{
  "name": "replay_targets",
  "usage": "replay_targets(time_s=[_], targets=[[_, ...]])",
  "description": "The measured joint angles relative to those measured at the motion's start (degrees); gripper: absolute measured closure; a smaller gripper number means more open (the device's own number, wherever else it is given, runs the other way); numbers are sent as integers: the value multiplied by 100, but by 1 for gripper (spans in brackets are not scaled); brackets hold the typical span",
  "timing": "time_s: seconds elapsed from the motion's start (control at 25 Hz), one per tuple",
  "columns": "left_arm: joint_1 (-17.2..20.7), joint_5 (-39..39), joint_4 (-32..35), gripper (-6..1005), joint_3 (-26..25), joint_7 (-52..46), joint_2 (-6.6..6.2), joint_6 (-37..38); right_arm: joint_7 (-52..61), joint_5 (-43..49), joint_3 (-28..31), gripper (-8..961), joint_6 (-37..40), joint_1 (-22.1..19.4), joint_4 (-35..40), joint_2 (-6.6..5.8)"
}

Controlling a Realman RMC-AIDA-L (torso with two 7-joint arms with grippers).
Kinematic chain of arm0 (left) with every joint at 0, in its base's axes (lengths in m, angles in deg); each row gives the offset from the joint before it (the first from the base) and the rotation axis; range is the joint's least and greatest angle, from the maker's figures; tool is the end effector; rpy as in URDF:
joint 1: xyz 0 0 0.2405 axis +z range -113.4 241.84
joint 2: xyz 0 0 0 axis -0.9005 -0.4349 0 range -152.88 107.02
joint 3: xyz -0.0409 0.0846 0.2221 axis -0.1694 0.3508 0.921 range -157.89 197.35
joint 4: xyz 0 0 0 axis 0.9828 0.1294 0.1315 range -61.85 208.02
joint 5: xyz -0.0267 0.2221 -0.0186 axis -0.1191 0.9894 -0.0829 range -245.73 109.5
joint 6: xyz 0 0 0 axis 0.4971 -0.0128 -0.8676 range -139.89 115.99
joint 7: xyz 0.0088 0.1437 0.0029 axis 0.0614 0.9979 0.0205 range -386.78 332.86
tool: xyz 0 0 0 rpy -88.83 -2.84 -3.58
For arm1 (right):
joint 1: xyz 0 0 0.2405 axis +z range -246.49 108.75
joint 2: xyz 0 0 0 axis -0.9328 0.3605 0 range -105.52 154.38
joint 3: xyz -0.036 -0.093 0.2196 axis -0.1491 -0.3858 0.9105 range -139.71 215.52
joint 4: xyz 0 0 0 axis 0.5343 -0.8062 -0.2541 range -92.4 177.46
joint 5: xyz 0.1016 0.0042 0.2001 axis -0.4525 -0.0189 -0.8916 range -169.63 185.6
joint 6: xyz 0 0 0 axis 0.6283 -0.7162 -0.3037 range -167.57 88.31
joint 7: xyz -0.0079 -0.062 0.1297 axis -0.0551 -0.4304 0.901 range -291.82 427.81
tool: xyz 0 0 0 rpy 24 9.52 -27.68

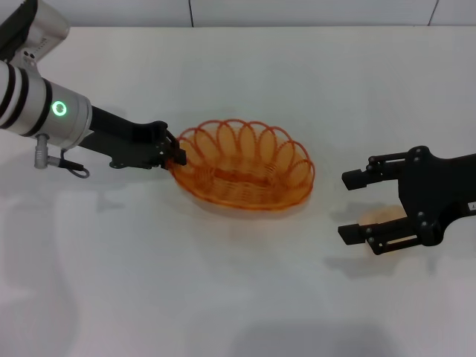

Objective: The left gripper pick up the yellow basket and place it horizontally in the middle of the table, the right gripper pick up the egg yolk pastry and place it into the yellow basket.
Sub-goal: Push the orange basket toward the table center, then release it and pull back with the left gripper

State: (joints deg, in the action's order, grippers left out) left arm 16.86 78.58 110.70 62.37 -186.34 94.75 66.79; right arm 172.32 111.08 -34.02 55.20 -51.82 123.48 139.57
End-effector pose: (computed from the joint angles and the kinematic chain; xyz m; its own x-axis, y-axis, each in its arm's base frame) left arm -0.2332 0.3982 -0.0050 0.0596 0.9804 0.1876 0.9900 -0.0340 -0.1370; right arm 0.1675 0.3002 0.0475 0.9431 -0.1775 -0.2810 -0.2027 -0.9772 -0.0628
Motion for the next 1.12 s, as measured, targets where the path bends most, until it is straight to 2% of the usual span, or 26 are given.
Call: replay_targets(time_s=[0.12, 0.36, 0.56, 0.6, 0.76, 0.92, 1.12], targets=[[15, -115, -4, 811, 8, 55, 0, 21, 0, 0, 3, 184, -4, 0, 0, 0], [35, -308, -6, 620, 18, 163, -24, 93, 17, 0, 27, 185, -3, 0, 0, 0], [46, -339, -4, 391, 13, 225, -45, 173, 44, 0, 29, 185, -18, 0, 8, 0], [49, -343, 1, 370, 7, 237, -53, 199, 47, 0, 29, 185, -20, 0, 11, 0], [58, -381, 28, 285, -14, 262, -109, 271, 50, 0, 30, 185, -24, 0, 14, 0], [116, -597, 141, 200, -32, 381, -229, 327, 52, 0, 36, 185, -25, -13, 17, 0], [388, -1098, 711, 127, -34, 746, -319, 307, 53, -19, 38, 185, -46, -20, 16, 2]])
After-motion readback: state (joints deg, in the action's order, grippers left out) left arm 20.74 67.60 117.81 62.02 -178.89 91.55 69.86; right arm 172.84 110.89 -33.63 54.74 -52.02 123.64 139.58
